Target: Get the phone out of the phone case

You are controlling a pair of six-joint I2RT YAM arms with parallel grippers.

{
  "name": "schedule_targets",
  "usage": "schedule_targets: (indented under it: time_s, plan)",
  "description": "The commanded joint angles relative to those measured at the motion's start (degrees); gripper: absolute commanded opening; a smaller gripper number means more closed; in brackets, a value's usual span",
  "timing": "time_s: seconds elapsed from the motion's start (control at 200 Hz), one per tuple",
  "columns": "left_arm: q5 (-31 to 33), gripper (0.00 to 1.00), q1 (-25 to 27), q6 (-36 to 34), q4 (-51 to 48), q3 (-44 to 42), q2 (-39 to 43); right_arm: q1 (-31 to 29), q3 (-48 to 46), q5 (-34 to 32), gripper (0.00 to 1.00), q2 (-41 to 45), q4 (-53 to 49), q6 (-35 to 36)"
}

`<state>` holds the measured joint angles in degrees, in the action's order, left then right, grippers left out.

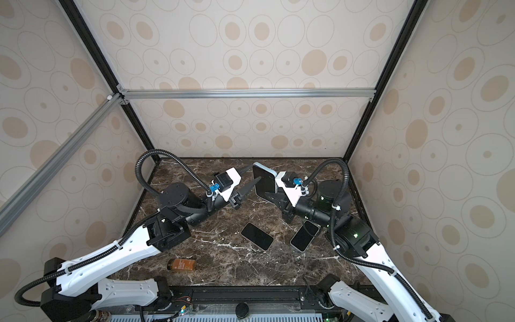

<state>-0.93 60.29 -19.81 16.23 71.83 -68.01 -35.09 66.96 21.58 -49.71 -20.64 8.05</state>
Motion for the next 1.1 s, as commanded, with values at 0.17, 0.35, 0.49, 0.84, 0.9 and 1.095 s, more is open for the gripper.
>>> schedule_targets:
  time_s: [0.17, 0.35, 0.49, 0.84, 0.9, 1.095]
  plan:
    - [0.14, 0.33, 0.71, -1.81, 0.75, 3.4, -0.46, -0.37, 2.74, 1.99, 0.0, -0.11, 2.55, 0.87]
    - [0.33, 0.33, 0.77, -1.55, 0.23, 3.53, -0.73, -0.41, 2.83, 3.24, 0.0, -0.14, 2.63, 1.09]
    - [0.66, 0.33, 0.79, -1.37, 0.22, 3.42, -1.07, -0.33, 2.74, 4.84, 0.0, -0.08, 3.05, 1.26]
    - [0.75, 0.34, 0.72, -0.93, -2.55, 3.49, -1.77, -0.34, 3.02, 11.09, 0.0, -0.51, 2.41, 3.45]
    - [0.83, 0.34, 0.7, -0.88, -2.88, 3.61, -2.02, -0.41, 3.0, 11.75, 0.0, -0.42, 2.41, 3.71]
    - [0.82, 0.34, 0.77, -0.58, -3.67, 3.66, -2.56, -0.39, 3.64, 12.17, 0.0, -0.56, 2.1, 4.29]
